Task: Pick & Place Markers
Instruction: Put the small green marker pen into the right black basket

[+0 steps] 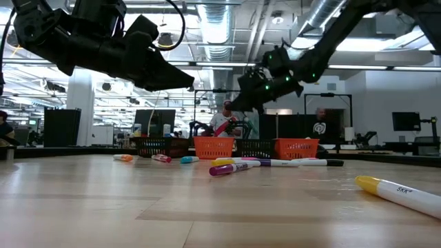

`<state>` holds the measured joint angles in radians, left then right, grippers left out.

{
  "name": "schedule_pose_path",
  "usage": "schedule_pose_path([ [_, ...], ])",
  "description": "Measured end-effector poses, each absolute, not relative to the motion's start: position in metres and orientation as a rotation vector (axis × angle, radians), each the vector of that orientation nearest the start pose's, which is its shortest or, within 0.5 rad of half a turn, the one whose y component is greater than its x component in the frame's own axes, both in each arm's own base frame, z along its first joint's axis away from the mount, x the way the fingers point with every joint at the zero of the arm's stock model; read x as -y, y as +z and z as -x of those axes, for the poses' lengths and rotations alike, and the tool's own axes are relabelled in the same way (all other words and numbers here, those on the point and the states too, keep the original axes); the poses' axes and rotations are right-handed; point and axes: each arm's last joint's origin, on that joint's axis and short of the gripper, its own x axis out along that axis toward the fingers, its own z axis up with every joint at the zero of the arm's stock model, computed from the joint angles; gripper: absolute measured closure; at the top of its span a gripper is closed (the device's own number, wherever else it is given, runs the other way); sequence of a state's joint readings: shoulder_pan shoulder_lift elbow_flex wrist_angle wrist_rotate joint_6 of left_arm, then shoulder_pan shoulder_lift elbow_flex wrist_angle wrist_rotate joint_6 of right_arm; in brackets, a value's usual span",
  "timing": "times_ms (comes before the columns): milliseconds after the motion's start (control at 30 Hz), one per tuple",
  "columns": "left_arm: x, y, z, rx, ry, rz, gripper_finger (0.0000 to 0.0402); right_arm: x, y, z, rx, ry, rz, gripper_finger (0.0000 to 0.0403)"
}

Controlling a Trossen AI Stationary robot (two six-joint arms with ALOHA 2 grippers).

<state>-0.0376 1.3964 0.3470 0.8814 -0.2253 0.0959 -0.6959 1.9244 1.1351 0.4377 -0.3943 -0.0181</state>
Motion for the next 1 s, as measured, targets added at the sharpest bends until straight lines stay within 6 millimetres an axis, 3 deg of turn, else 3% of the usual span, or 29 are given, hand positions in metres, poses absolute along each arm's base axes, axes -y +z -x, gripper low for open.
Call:
schedule_pose_path([
  [267, 0.003, 0.165, -0.243, -0.178, 0.179, -0.110, 0.0242, 0.266, 0.178, -0.318, -0.344, -0.333, -0.272, 0.0347],
  [800, 0.003, 0.164, -0.243, -0.186, 0.178, -0.111, 0.0242, 0.268, 0.177, -0.316, -0.349, -0.348, -0.275, 0.0340],
  [1000, 0.003, 0.164, -0.243, -0.187, 0.178, -0.111, 0.0243, 0.272, 0.176, -0.314, -0.365, -0.486, -0.251, 0.0340],
])
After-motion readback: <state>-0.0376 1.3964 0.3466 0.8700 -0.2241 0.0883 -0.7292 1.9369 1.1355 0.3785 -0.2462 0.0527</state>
